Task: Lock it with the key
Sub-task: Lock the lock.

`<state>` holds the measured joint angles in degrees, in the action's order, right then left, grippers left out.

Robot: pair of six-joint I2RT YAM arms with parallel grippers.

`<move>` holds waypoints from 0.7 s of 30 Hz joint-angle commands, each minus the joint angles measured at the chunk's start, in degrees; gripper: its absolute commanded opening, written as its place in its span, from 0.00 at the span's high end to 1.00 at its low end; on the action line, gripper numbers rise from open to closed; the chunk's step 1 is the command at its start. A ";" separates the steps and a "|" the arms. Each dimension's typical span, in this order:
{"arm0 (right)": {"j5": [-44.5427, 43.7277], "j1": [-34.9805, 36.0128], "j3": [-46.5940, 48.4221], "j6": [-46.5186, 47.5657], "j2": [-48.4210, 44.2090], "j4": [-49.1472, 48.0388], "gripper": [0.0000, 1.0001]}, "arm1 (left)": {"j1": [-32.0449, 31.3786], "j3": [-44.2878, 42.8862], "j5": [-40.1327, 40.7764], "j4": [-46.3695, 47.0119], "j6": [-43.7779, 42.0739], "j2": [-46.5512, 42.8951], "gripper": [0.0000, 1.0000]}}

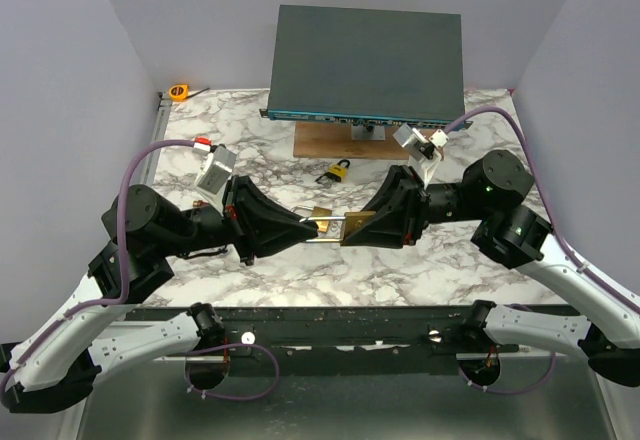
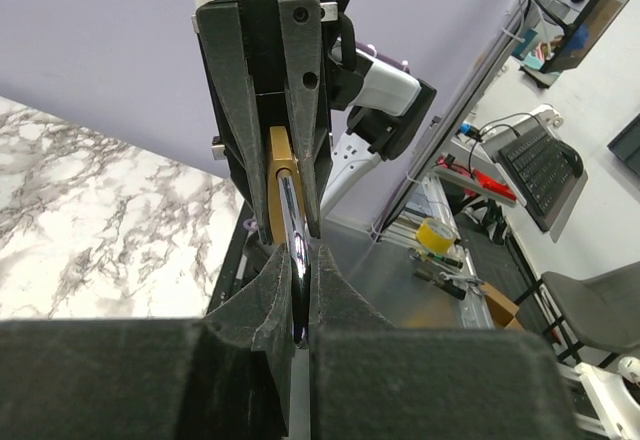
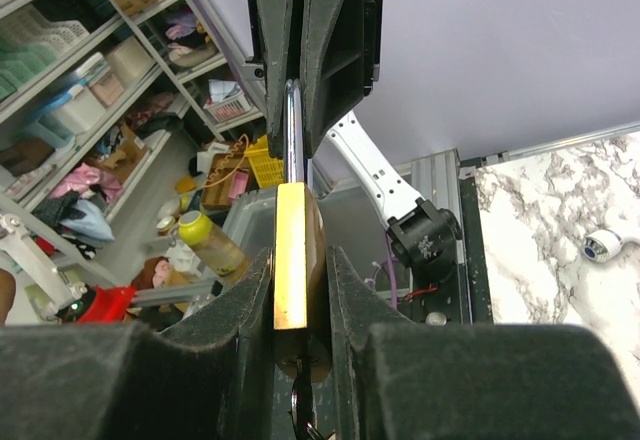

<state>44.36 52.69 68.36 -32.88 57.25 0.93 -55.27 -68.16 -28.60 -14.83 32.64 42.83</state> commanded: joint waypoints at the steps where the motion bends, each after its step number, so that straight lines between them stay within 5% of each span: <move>1: -14.11 3.03 2.30 -1.35 7.14 -8.05 0.99 | -3.18 6.27 -8.34 -10.27 -1.65 12.36 1.00; 21: -15.40 5.47 4.15 -1.20 9.99 -9.71 0.99 | -3.27 11.01 -9.67 -6.26 -0.04 14.22 1.00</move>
<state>43.16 54.92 71.00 -31.66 58.33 0.12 -55.53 -66.11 -31.48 -6.92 35.24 43.03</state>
